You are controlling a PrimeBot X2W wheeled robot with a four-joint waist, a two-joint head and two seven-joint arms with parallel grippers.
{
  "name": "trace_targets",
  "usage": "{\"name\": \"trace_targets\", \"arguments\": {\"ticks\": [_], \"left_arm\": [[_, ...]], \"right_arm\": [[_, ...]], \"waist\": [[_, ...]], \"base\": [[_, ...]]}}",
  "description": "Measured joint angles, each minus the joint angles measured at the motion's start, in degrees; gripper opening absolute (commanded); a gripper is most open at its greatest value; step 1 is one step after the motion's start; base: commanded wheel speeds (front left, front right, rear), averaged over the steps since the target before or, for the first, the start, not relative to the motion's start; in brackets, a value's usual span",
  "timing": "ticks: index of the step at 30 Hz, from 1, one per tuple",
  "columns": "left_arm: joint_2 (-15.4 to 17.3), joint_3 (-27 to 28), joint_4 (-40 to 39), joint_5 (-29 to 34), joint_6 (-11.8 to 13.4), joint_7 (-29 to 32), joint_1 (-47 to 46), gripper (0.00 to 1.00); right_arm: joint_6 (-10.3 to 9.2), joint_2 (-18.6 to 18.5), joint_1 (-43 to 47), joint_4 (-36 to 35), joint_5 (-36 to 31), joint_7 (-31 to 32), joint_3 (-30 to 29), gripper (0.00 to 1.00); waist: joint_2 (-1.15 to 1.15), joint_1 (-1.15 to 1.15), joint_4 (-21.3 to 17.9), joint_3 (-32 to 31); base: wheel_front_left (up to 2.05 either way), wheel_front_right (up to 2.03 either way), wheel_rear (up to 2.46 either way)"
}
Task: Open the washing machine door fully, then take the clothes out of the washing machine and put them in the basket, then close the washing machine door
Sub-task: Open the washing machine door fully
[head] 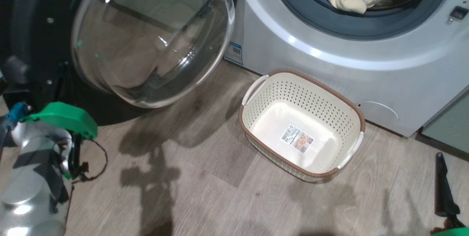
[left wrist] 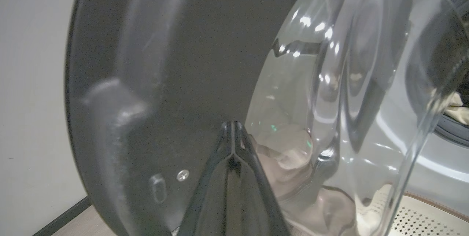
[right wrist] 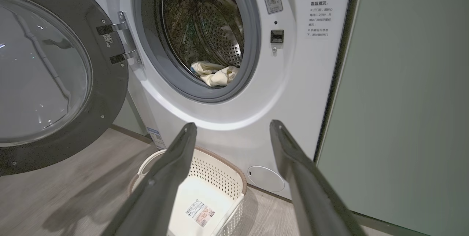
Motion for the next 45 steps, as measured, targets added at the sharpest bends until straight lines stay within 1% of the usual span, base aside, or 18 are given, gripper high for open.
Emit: {"name": "trace_targets", "arguments": {"ticks": [3,8,13,16,22,24,28,32,35,41,45], "left_arm": [[-0.01,1.53,1.71,0.90,-0.03,0.00,-1.15,0.00],[0.35,3.59,5.03,1.90,-0.96,0.00,-3.09,0.00],[0.51,5.27,6.30,3.38,-1.48,0.00,-4.31,0.00],[0.44,5.70,6.25,3.85,-1.51,0.00,-4.45,0.00],[-0.76,8.59,3.80,5.01,-1.76,0.00,-3.87,0.00],[-1.36,9.34,1.38,5.63,-1.83,0.00,-2.37,0.00],[-4.26,11.56,-4.71,6.27,-1.42,-0.01,3.32,0.00],[-6.75,13.94,-12.09,7.10,-1.35,0.00,9.33,0.00],[-8.39,14.57,-17.92,8.15,-1.51,-0.01,13.11,0.00],[-11.99,13.71,-27.31,10.06,-3.37,-0.01,21.46,0.00],[-13.37,10.44,-31.62,11.14,-4.74,-0.01,25.82,0.00]], "right_arm": [[0.00,-0.13,-0.18,-0.13,0.00,0.00,-0.13,1.00],[0.00,-0.18,-0.85,-0.13,0.00,0.00,-0.11,1.00],[0.00,-0.34,-2.14,-0.13,0.00,0.00,-0.08,1.00],[0.00,-0.34,-2.21,-0.13,0.00,0.00,-0.09,1.00],[0.00,-0.26,-2.20,-0.02,-0.16,0.00,-0.56,1.00],[0.00,-0.12,-2.20,0.08,-0.40,0.00,-0.66,1.00],[0.00,0.45,-2.21,0.07,-0.51,0.00,-0.70,1.00],[0.00,1.27,-2.20,0.03,-0.58,0.00,-0.97,1.00],[0.00,1.96,-2.18,-0.25,-1.04,0.00,-1.79,1.00],[0.00,3.00,-2.07,-0.56,-1.52,0.00,-1.07,1.00],[0.00,3.27,-1.99,-0.80,-1.54,0.00,-0.34,1.00]], "waist": [[0.00,0.00,-0.44,0.57],[0.00,0.00,-1.03,1.43],[0.00,0.00,-1.45,1.98],[0.00,0.00,-1.52,2.01],[0.00,-0.01,-1.72,1.75],[0.00,-0.01,-1.88,1.56],[0.00,-0.01,-2.39,1.07],[0.00,0.00,-3.10,0.47],[0.00,-0.01,-3.69,-0.25],[0.00,-0.01,-5.66,-1.53],[0.00,-0.01,-7.38,-2.43]], "base": [[0.00,0.00,0.00],[0.00,0.00,0.00],[0.00,0.00,0.00],[0.00,0.00,0.00],[0.00,0.00,0.00],[0.00,0.00,0.00],[0.00,0.00,0.00],[0.00,0.00,0.00],[0.00,0.00,0.00],[0.00,0.00,0.00],[0.00,0.00,0.00]]}}
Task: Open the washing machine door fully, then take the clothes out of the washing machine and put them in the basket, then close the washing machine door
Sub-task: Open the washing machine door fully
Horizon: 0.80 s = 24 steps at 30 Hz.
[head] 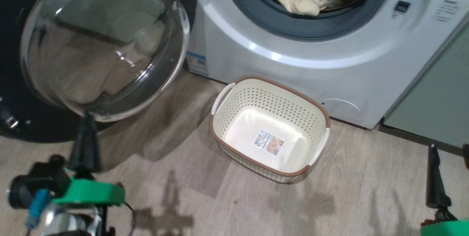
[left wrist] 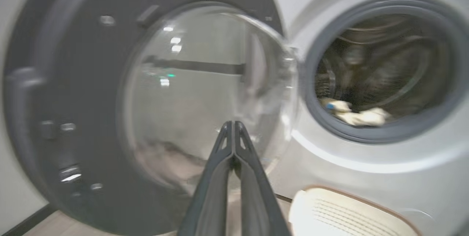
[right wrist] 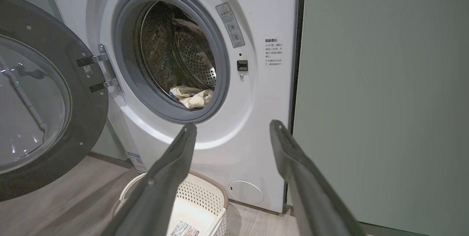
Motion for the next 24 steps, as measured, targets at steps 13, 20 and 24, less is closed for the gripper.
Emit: {"name": "trace_targets", "arguments": {"ticks": [13,20,24], "left_arm": [[-1.18,-10.53,-5.28,1.16,-1.81,1.62,4.32,0.86],[-1.22,-11.26,-4.81,1.16,-1.71,2.66,4.88,1.00],[-1.18,-11.54,-4.49,1.16,-1.66,3.87,4.87,1.00]], "right_arm": [[0.00,1.31,1.35,-0.42,-0.49,0.00,2.41,1.00],[0.00,1.40,1.28,-0.38,-0.92,0.00,3.78,1.00],[0.00,1.40,1.27,-0.19,-0.93,0.00,4.68,1.00]], "waist": [[0.00,0.00,-8.33,-2.45],[0.00,0.01,-13.25,-2.69],[0.00,0.01,-15.86,-2.56]], "base": [[0.00,0.00,0.00],[0.00,0.00,0.00],[0.00,0.00,0.00]]}}
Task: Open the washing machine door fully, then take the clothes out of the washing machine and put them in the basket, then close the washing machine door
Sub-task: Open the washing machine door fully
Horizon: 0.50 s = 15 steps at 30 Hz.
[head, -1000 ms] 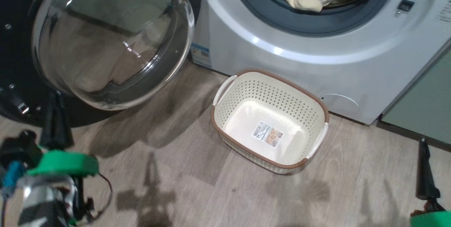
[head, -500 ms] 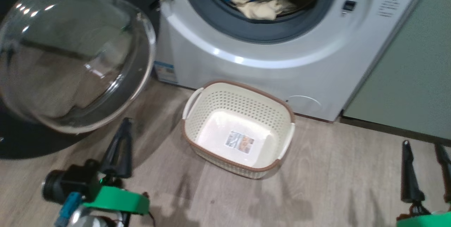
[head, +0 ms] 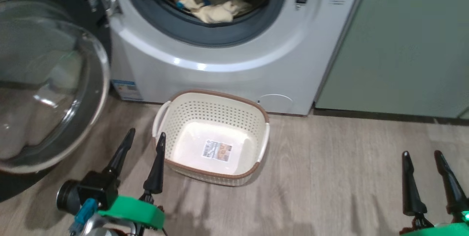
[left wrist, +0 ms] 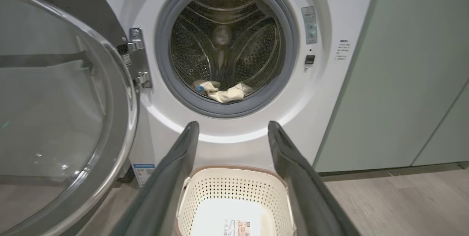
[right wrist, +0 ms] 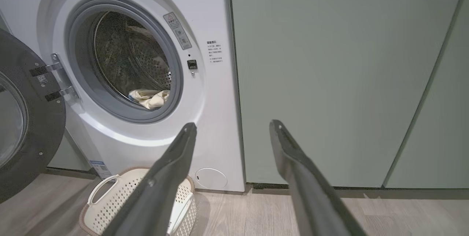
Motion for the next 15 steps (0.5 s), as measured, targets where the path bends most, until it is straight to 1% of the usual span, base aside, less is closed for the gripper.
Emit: {"name": "trace_targets", "arguments": {"ticks": [5,12,15], "left_arm": [[0.09,0.04,0.15,0.01,0.55,0.76,0.00,1.00],[0.11,0.14,0.16,0.04,1.45,1.23,0.01,1.00],[0.19,0.15,0.23,0.04,1.45,1.36,0.01,1.00]], "right_arm": [[0.00,0.00,0.01,0.10,-0.11,0.00,0.70,1.00],[0.00,0.00,0.01,0.02,-0.58,0.00,1.27,1.00],[0.00,0.00,0.01,0.02,-0.58,0.00,1.27,1.00]], "waist": [[0.00,0.00,-2.50,0.09],[0.00,0.00,-4.19,-0.24],[0.00,0.00,-4.55,-0.45]], "base": [[0.00,0.00,0.00],[0.00,0.00,0.00],[0.00,0.00,0.00]]}}
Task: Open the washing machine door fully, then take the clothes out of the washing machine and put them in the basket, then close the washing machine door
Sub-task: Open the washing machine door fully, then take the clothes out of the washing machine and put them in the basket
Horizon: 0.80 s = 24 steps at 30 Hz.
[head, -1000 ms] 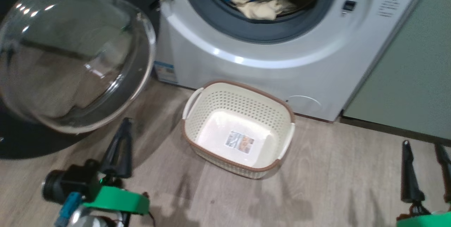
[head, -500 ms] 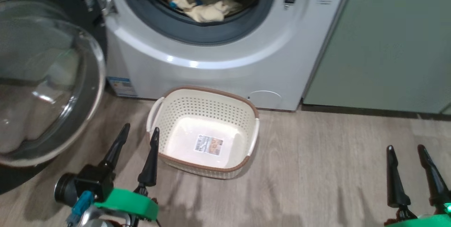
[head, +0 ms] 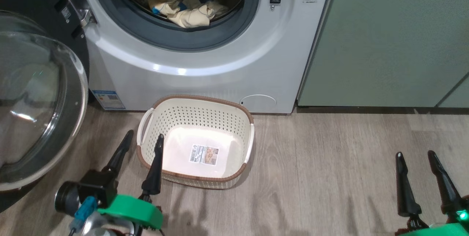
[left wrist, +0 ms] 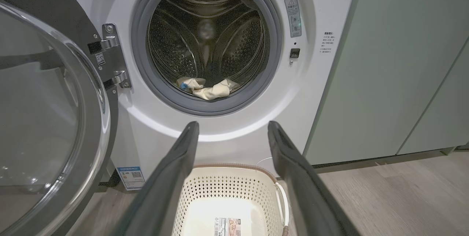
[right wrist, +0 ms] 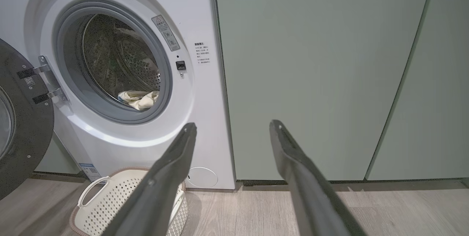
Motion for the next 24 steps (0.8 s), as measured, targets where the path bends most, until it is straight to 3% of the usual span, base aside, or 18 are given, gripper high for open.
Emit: {"name": "trace_targets", "arguments": {"ticks": [24], "left_arm": [[0.99,-0.96,1.49,-0.03,1.10,1.35,0.00,1.00]], "right_arm": [[0.00,0.11,-0.01,-0.05,0.01,0.00,0.03,1.00]], "waist": [[0.00,0.00,-0.45,-0.51]], "base": [[0.00,0.00,0.00]]}}
